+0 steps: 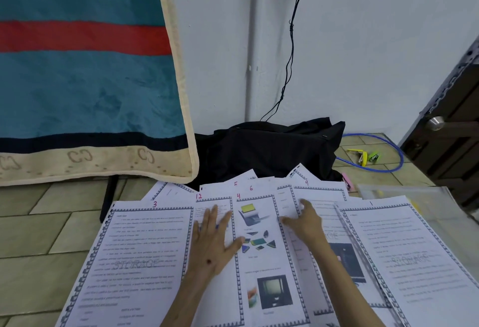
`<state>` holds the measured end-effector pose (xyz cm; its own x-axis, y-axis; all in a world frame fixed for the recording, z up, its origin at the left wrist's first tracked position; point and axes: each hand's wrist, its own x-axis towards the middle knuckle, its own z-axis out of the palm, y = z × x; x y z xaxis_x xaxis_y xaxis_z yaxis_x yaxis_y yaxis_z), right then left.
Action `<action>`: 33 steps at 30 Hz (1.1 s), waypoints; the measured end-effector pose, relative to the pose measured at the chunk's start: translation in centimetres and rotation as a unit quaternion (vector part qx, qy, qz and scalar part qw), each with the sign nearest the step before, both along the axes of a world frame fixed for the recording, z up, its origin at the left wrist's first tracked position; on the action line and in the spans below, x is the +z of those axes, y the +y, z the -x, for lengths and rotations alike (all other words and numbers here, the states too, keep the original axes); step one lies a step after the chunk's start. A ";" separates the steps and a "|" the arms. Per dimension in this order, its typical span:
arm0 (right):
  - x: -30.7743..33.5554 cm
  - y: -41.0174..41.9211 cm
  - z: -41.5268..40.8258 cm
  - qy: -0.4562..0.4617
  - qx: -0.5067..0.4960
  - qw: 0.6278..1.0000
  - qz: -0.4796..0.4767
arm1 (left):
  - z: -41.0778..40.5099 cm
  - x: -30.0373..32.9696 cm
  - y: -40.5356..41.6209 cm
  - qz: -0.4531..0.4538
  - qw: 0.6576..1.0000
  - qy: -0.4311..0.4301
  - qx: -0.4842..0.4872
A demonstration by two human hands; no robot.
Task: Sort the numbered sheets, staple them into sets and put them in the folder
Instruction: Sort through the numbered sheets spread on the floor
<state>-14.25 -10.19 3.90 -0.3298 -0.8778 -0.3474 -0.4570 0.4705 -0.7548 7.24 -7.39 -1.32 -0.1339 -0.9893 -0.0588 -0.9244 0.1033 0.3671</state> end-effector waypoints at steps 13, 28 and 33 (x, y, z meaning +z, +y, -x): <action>1.2 -3.5 2.1 0.243 0.181 0.950 0.080 | 4.7 -0.9 -2.7 0.003 0.996 -0.042 -0.075; -0.7 -5.5 4.5 0.502 0.233 0.800 0.231 | 8.3 3.0 -8.1 0.038 0.996 0.058 -0.065; -4.0 -3.3 5.6 0.482 0.199 0.774 0.360 | 10.1 1.3 -7.3 0.057 0.986 0.109 -0.111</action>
<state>-19.90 -13.45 -0.14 0.2157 -0.8279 0.5177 -0.9711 -0.2372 0.0254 -2.89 -14.74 -0.05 -0.3459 -0.9324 0.1049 -0.7749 0.3469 0.5283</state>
